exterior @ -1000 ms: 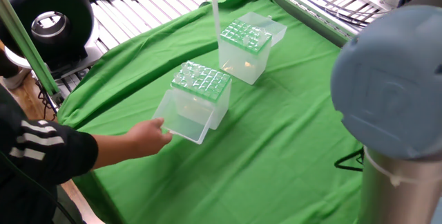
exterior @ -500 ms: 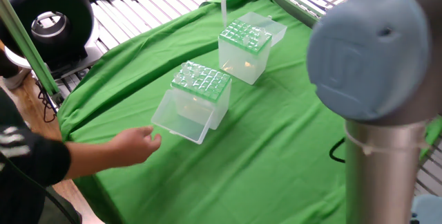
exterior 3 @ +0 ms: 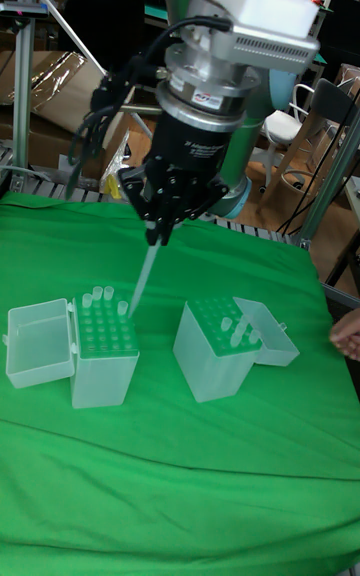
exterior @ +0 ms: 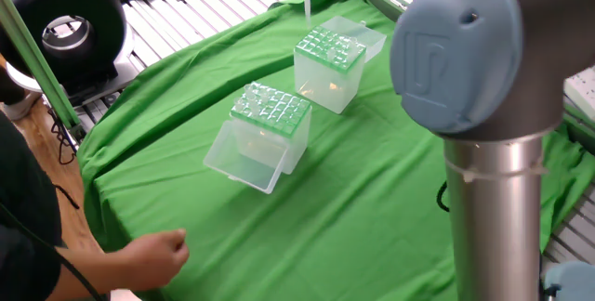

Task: Insert a large pipette tip into the holder for large pipette tips

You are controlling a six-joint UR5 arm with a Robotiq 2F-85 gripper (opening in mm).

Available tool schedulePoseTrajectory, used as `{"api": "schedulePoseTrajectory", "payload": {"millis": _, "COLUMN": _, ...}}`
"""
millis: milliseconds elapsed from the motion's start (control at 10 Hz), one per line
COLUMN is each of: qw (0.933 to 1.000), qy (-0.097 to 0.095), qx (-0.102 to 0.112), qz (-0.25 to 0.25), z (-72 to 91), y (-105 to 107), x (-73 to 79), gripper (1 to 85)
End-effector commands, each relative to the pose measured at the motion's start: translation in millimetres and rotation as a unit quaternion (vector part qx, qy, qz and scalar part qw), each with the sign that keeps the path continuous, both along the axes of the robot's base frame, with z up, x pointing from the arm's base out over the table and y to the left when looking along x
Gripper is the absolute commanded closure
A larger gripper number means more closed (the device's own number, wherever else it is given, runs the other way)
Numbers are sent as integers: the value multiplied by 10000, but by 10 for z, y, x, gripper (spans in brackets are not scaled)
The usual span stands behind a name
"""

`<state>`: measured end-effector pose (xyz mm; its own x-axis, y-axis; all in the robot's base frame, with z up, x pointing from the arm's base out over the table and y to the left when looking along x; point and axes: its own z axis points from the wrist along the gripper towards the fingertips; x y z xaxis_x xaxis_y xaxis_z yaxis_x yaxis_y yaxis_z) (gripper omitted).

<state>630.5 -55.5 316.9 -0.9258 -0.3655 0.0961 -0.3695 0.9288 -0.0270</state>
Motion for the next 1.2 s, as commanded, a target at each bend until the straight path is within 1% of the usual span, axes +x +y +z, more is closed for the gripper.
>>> {"api": "schedulePoseTrajectory", "payload": {"millis": 0, "qw": 9998, "qy": -162, "qx": -115, "qz": 40, "z": -88, "y": -238, "x": 237, "gripper": 847}}
{"api": "schedulePoseTrajectory", "payload": {"millis": 200, "qw": 9998, "qy": -109, "qx": -122, "qz": -64, "z": -37, "y": -285, "x": 194, "gripper": 850}}
{"api": "schedulePoseTrajectory", "payload": {"millis": 300, "qw": 9999, "qy": -73, "qx": -79, "qz": -105, "z": -25, "y": -307, "x": 141, "gripper": 850}}
{"api": "schedulePoseTrajectory", "payload": {"millis": 400, "qw": 9999, "qy": -95, "qx": 29, "qz": -105, "z": -64, "y": -340, "x": 95, "gripper": 850}}
{"api": "schedulePoseTrajectory", "payload": {"millis": 500, "qw": 9998, "qy": -22, "qx": 84, "qz": -186, "z": -69, "y": -342, "x": -11, "gripper": 850}}
{"api": "schedulePoseTrajectory", "payload": {"millis": 600, "qw": 9996, "qy": 40, "qx": 15, "qz": -267, "z": -44, "y": -354, "x": -132, "gripper": 850}}
{"api": "schedulePoseTrajectory", "payload": {"millis": 700, "qw": 9995, "qy": 70, "qx": 49, "qz": -306, "z": -62, "y": -352, "x": -219, "gripper": 850}}
{"api": "schedulePoseTrajectory", "payload": {"millis": 800, "qw": 9992, "qy": 71, "qx": 183, "qz": -359, "z": -112, "y": -313, "x": -293, "gripper": 850}}
{"api": "schedulePoseTrajectory", "payload": {"millis": 900, "qw": 9990, "qy": 53, "qx": 171, "qz": -412, "z": -156, "y": -305, "x": -333, "gripper": 850}}
{"api": "schedulePoseTrajectory", "payload": {"millis": 1000, "qw": 9985, "qy": 43, "qx": 201, "qz": -510, "z": -201, "y": -237, "x": -374, "gripper": 850}}
{"api": "schedulePoseTrajectory", "payload": {"millis": 1100, "qw": 9986, "qy": 27, "qx": 187, "qz": -502, "z": -225, "y": -243, "x": -377, "gripper": 850}}
